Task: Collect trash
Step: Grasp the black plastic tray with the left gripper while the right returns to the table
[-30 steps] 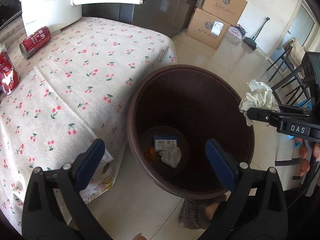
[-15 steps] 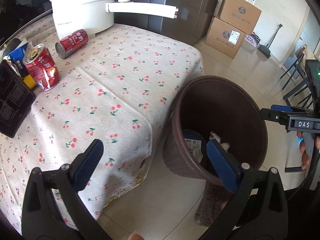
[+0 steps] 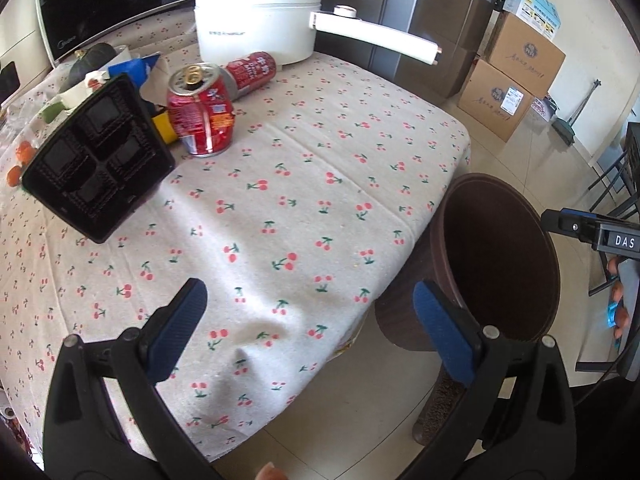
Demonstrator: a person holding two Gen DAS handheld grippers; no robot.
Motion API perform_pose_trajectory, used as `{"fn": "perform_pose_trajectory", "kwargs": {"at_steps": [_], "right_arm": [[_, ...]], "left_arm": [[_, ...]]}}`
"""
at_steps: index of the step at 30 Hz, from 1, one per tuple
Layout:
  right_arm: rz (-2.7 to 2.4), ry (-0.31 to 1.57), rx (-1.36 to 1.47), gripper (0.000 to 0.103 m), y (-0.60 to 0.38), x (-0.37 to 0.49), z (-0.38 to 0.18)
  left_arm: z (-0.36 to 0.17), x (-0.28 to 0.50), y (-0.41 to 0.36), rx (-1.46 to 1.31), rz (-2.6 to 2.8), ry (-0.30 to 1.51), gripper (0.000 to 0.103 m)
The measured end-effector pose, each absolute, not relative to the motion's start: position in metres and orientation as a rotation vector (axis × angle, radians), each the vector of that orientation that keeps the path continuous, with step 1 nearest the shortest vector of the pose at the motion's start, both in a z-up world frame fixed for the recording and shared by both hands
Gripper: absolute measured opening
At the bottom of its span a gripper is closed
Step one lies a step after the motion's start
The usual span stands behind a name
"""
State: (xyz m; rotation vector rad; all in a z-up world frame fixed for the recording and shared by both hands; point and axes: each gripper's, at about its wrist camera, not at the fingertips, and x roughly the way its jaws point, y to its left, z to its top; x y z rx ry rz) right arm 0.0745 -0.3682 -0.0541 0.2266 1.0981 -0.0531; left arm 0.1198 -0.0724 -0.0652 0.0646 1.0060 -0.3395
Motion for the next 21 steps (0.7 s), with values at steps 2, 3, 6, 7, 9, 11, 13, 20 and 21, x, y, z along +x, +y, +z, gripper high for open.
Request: {"fn": "perform_pose_trajectory", "kwargs": {"at_steps": [2, 3, 6, 7, 9, 11, 13, 20, 21], "right_arm": [[-0.037, 1.097, 0.215, 0.087, -0.358, 0.079, -0.052], [-0.030, 1.095, 0.209, 0.087, -0.353, 0.082, -0.050], [-0.012, 1.094, 0.194, 0.087, -0.338, 0.088, -0.048], [-0.006, 1.094, 0.190, 0.087, -0.333, 0.090, -0.048], [0.004, 1.094, 0.181, 0.087, -0.324, 0.094, -0.047], [0.015, 1.096, 0.170, 0.087, -0.316, 0.099, -0.046], [0.027, 1.100, 0.157, 0.087, -0.308, 0.103, -0.047], [0.057, 1.120, 0.125, 0.087, -0.289, 0.123, -0.052], [0.060, 1.122, 0.124, 0.087, -0.287, 0.126, -0.053]], "left_arm": [[-0.064, 0.121, -0.062, 0.047, -0.318, 1.007, 0.102], [-0.064, 0.122, -0.057, 0.039, -0.306, 1.008, 0.102], [-0.062, 0.125, -0.040, 0.010, -0.257, 1.003, 0.102], [-0.061, 0.126, -0.032, -0.004, -0.227, 0.994, 0.103], [-0.059, 0.128, -0.018, -0.041, -0.165, 0.982, 0.103], [-0.059, 0.134, -0.002, -0.074, -0.090, 0.971, 0.103], [-0.058, 0.141, 0.014, -0.121, -0.011, 0.947, 0.102], [-0.062, 0.174, 0.045, -0.239, 0.164, 0.823, 0.102], [-0.061, 0.176, 0.045, -0.232, 0.185, 0.801, 0.102]]}}
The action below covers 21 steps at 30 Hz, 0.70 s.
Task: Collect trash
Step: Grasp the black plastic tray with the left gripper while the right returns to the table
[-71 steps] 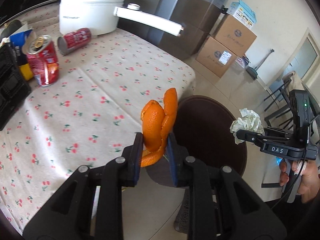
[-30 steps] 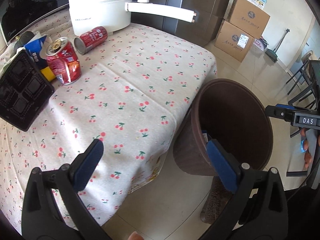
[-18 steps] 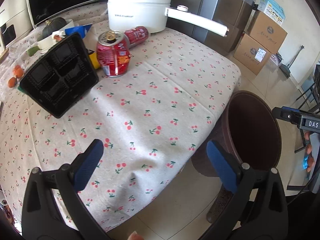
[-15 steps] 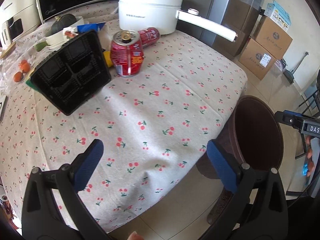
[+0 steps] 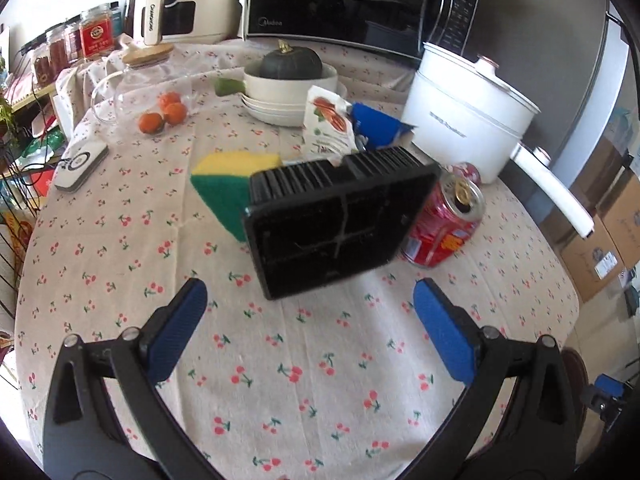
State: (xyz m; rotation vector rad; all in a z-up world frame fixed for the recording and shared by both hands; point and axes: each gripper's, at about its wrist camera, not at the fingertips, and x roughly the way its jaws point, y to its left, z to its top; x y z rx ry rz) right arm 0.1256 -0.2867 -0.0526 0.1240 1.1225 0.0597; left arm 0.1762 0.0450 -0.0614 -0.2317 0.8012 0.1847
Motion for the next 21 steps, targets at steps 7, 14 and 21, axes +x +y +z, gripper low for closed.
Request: {"fn": "perform_pose_trajectory", "kwargs": {"at_steps": [7, 14, 21], "right_arm": [[0.069, 1.116, 0.058, 0.087, -0.270, 0.143, -0.052], [0.088, 1.123, 0.033, 0.087, -0.262, 0.151, -0.055], [0.072, 1.128, 0.037, 0.087, -0.257, 0.159, -0.057]], "left_arm": [[-0.066, 0.204, 0.047, -0.234, 0.245, 0.729, 0.098], [-0.077, 0.219, 0.058, -0.293, 0.259, 0.739, 0.067], [-0.070, 0.218, 0.058, -0.283, 0.163, 0.786, 0.058]]}}
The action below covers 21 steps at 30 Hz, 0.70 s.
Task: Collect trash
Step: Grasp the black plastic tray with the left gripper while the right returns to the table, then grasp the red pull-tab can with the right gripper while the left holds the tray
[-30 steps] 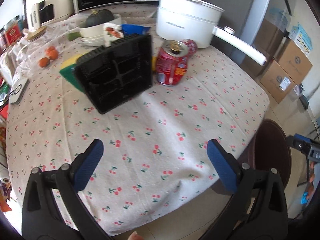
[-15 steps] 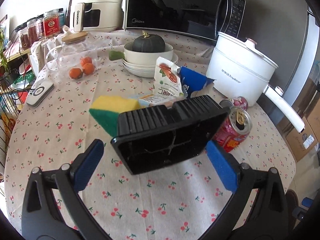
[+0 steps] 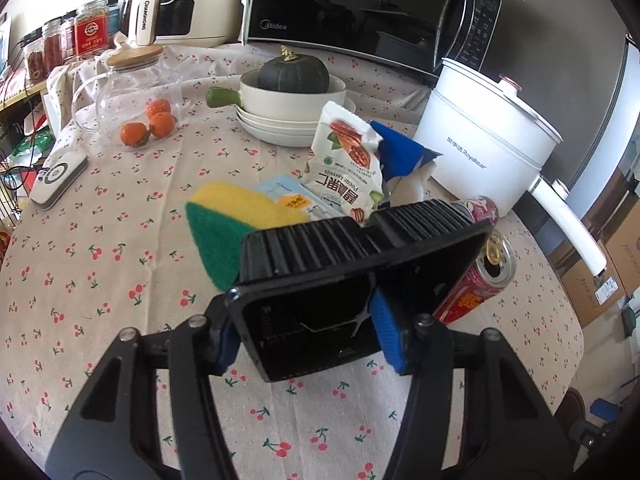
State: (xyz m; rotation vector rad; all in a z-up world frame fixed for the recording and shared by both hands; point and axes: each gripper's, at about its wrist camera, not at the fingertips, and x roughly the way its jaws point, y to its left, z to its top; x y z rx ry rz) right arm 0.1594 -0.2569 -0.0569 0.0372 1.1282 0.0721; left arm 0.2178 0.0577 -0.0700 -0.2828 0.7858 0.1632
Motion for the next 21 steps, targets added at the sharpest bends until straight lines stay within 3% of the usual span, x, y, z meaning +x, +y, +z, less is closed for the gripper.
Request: {"fn": "perform_pose_trajectory", "kwargs": {"at_steps": [11, 21], "right_arm": [[0.107, 1.051, 0.103, 0.087, -0.200, 0.196, -0.041], [0.198, 0.952, 0.012, 0.087, -0.118, 0.225, -0.046]], "left_arm": [[-0.039, 0.173, 0.086, -0.284, 0.003, 0.890, 0.058], [-0.045, 0.154, 0.148, -0.333, 0.035, 0.957, 0.058]]}}
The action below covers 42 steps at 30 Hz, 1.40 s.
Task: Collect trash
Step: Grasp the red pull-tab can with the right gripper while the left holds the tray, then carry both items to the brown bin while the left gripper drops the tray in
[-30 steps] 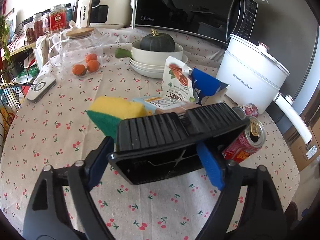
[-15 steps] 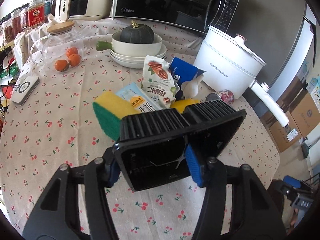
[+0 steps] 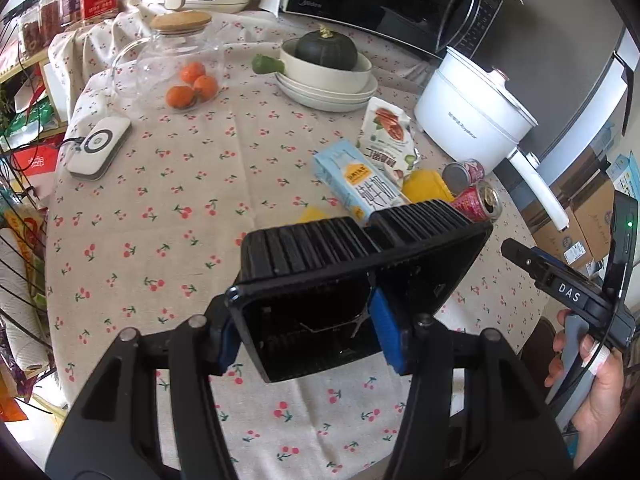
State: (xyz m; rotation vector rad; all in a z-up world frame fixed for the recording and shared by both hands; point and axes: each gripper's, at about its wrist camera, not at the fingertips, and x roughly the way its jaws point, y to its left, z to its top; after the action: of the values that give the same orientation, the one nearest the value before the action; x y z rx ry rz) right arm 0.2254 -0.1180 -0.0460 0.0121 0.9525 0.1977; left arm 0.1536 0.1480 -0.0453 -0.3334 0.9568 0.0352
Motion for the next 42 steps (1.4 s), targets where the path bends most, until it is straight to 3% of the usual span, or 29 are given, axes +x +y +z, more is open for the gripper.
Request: {"fn": "perform_pose_trajectory", "kwargs": {"at_steps": [10, 12, 17, 29, 42], "right_arm": [[0.177, 0.858, -0.015, 0.086, -0.083, 0.259, -0.058], [0.182, 0.841, -0.031, 0.082, -0.079, 0.263, -0.059], [0.199, 0.842, -0.019, 0.059, -0.077, 0.269, -0.065], [0.236, 0.852, -0.005, 0.058, -0.105, 0.231, -0.028], [0.204, 0.885, 0.063, 0.058, -0.209, 0.141, 0.005]], "left_arm": [[-0.053, 0.149, 0.166, -0.363, 0.032, 0.994, 0.058], [-0.054, 0.150, 0.168, -0.369, 0.028, 1.000, 0.058], [-0.054, 0.153, 0.166, -0.369, 0.019, 1.004, 0.058], [-0.044, 0.132, 0.129, -0.419, -0.056, 0.996, 0.058], [-0.059, 0.108, 0.049, -0.350, -0.191, 1.049, 0.058]]}}
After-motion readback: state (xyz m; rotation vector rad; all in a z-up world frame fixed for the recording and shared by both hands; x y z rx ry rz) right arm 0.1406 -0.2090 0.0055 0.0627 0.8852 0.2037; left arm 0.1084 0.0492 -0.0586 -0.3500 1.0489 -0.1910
